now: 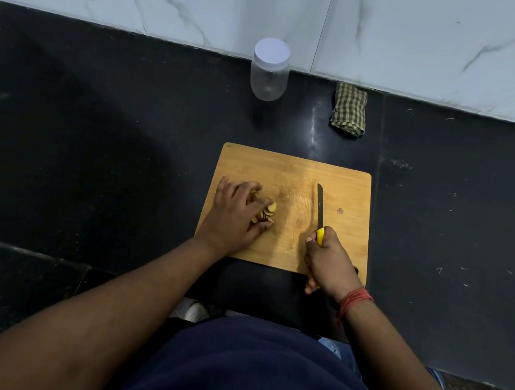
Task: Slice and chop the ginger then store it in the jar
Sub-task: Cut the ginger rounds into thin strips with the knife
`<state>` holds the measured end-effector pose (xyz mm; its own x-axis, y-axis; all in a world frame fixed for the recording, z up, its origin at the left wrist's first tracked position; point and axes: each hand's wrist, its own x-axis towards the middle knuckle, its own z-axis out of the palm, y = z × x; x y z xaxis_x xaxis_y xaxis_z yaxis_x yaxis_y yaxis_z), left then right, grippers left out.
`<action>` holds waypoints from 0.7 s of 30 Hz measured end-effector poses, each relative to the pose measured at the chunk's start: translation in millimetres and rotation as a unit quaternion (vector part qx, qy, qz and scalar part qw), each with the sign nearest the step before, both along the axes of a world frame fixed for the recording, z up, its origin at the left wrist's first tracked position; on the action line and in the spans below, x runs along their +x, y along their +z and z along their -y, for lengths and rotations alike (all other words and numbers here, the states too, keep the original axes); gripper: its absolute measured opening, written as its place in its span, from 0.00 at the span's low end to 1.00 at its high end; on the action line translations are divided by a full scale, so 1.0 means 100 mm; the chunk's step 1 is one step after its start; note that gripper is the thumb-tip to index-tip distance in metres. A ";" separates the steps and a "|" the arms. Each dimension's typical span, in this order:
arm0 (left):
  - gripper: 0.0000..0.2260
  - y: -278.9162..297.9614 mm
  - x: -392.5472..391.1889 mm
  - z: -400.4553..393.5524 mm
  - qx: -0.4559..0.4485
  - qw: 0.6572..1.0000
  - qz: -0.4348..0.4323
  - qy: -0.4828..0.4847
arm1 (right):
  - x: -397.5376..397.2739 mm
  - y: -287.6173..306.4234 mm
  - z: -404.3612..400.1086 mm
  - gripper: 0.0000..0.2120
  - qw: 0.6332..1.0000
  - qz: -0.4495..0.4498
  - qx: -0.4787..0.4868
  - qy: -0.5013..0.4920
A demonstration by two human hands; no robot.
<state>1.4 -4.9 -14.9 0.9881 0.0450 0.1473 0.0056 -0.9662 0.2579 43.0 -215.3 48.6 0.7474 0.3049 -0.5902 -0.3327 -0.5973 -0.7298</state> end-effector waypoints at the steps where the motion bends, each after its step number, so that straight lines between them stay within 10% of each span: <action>1: 0.20 0.02 0.00 0.01 -0.003 1.000 0.002 -0.009 | 0.00 0.00 0.00 0.05 1.000 0.000 0.001 0.002; 21: 0.12 0.12 0.33 0.49 -0.010 1.000 0.012 0.004 | 0.02 -0.03 0.14 0.05 1.000 -0.001 0.005 -0.016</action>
